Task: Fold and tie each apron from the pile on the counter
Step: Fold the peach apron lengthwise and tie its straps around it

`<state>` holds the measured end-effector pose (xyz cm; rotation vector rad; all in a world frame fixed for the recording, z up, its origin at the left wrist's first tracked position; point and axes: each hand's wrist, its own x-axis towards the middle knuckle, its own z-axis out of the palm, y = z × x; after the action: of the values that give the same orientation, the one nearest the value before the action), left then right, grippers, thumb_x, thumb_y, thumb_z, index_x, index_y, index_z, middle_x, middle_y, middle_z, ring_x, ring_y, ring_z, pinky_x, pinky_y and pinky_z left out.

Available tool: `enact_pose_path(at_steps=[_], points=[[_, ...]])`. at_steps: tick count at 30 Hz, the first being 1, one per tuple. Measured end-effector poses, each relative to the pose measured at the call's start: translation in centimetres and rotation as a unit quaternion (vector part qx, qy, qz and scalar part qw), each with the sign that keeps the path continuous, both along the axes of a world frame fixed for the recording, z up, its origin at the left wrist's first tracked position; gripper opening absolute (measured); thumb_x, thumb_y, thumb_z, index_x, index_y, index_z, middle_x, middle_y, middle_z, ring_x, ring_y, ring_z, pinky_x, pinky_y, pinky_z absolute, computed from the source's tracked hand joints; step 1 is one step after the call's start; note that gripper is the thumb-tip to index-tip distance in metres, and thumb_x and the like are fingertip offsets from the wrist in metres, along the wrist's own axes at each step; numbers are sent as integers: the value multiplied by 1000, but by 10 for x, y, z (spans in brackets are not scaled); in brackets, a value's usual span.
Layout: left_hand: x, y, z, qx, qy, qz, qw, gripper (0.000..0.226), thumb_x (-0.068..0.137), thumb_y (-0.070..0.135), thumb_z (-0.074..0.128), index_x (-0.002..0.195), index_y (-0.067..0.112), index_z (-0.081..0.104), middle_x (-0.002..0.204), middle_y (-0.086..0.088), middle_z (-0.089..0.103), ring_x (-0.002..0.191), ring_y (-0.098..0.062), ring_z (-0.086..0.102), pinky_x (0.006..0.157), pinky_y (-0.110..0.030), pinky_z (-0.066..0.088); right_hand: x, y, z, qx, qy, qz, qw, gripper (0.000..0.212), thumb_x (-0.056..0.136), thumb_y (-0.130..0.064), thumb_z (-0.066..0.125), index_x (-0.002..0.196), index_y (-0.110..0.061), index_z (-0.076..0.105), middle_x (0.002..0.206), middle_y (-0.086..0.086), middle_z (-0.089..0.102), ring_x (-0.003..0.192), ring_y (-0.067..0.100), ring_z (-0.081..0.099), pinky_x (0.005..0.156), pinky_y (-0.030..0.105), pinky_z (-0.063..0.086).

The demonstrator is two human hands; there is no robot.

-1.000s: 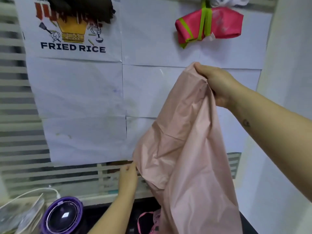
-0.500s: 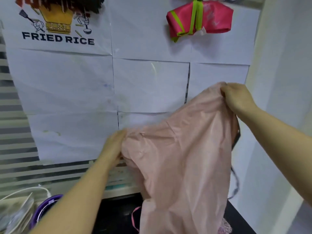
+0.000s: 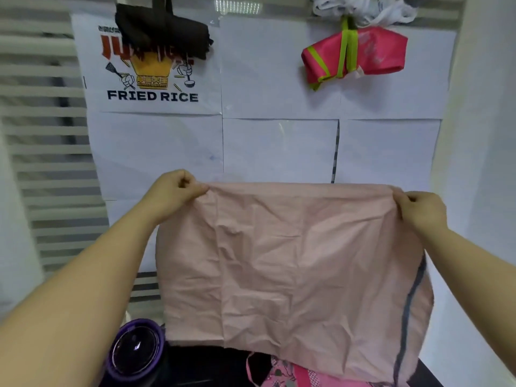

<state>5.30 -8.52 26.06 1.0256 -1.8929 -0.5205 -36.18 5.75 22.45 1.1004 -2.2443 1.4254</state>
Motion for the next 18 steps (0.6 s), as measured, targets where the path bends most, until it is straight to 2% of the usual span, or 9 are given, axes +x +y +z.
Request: enact_pose_path(at_steps=[2,4,7,9,11,13,15,18], points=[[6,2,-11,-47,-84,35,995,30,85,29,70,70,16,48,69,2,48,63,-13,43,53,-21,29,-2,3,-11,15,-36,6,999,55,95,-35,53,64,10,57,63,22,57,64,33,50,62,36,37],[11,2,-21,-66,-107,46,991,36,85,31,70,67,15,43,66,1,43,60,-12,39,50,-22,25,-4,5,-18,13,-76,30,997,52,92,-38,57,57,-1,50,59,18,51,61,30,48,63,35,37],[17,2,-28,12,-115,28,993,41,86,39,67,65,8,48,65,-3,44,59,-15,40,54,-27,27,-1,15,-17,-25,-194,97,976,39,86,-41,66,68,-8,55,68,12,49,67,24,44,67,33,36],[23,7,-29,112,-94,-16,989,42,89,42,62,66,7,56,65,-5,50,59,-15,46,55,-26,33,0,23,-11,-27,-269,154,950,32,84,-38,70,74,-9,64,77,13,59,75,24,53,77,37,46],[29,6,-28,180,-44,-47,982,40,92,40,58,82,3,69,78,-4,69,70,-18,63,64,-24,48,0,31,-5,12,-310,204,929,23,86,-32,68,85,-9,68,91,13,66,86,25,60,90,41,48],[35,1,-28,189,6,-49,981,35,94,40,55,96,10,73,97,-3,74,89,-22,69,84,-30,53,-2,35,-4,57,-327,242,912,20,91,-25,62,100,-8,68,101,11,68,91,24,62,85,36,49],[36,-5,-29,179,23,-17,983,34,93,47,54,97,19,74,102,-1,73,97,-24,67,97,-40,49,-4,34,-10,81,-339,259,901,23,95,-18,56,114,-8,65,106,11,67,91,22,60,77,31,48],[30,-6,-32,173,44,19,984,31,93,49,53,93,24,72,103,2,69,97,-23,63,95,-37,46,0,28,-22,106,-324,245,908,25,97,-7,50,120,-12,57,98,12,62,81,22,54,69,29,46]])
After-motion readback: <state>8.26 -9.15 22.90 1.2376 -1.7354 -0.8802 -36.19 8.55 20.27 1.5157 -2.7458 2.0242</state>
